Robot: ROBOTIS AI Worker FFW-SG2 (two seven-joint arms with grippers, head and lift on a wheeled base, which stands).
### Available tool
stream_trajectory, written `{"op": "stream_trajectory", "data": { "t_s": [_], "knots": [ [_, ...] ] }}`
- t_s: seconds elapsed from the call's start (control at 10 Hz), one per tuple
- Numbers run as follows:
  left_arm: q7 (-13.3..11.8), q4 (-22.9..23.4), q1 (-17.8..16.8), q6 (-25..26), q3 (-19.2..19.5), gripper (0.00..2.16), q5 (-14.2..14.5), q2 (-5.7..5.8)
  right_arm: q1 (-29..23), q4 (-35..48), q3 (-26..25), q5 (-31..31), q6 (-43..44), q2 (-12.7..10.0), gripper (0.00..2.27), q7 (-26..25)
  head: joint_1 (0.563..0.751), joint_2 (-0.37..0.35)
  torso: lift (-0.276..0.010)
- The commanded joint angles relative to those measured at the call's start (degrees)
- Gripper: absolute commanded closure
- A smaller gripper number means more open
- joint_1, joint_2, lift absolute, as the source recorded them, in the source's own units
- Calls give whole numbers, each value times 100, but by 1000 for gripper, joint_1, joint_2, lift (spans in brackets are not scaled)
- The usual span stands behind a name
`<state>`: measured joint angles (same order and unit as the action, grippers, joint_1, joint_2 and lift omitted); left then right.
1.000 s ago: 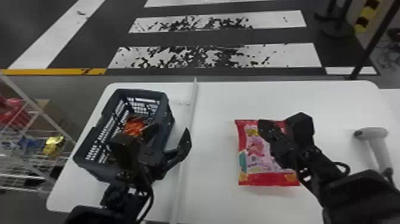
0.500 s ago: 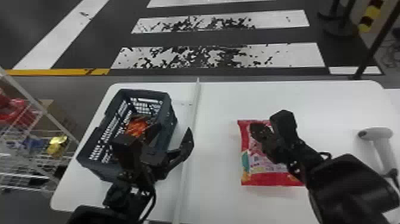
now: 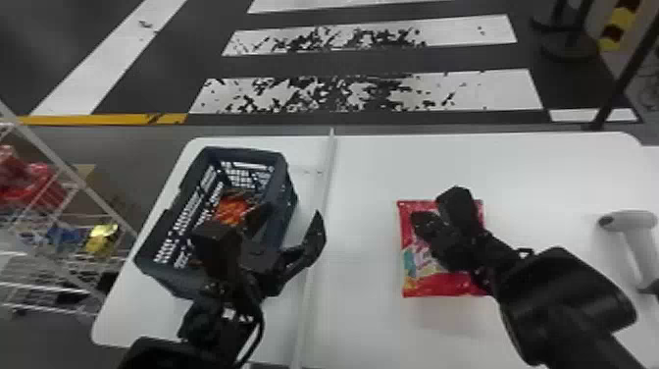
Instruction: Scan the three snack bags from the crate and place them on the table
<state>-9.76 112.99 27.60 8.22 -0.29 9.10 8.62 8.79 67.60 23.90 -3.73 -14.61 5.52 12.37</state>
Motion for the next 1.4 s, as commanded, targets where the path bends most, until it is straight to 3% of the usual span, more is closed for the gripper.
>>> {"op": "stream_trajectory", "data": {
  "t_s": [0.0,0.2,0.6,0.8,1.0,1.3],
  "knots": [
    [0,-5,0,0,-15,80,-5,8,35,-186,1,-14,111,-7,2192,12,695,179,-62],
    [-9,4,0,-17,-32,80,4,8,-141,157,-149,39,217,19,2192,117,695,176,-62],
    [0,48,53,-35,-32,80,4,17,-1433,2926,-1133,206,-1084,81,2192,363,695,155,-62],
    [0,4,0,-35,-76,80,4,26,-2224,3761,-1379,214,-1365,283,2192,363,695,125,-62],
    [-9,-49,-18,-35,-103,80,22,26,-2769,4156,-1599,258,-1594,380,2192,442,695,96,-62],
    [-9,-84,-26,-53,-111,80,39,17,-2997,3972,-1643,399,-1735,380,2192,618,695,73,-62]
  ]
}}
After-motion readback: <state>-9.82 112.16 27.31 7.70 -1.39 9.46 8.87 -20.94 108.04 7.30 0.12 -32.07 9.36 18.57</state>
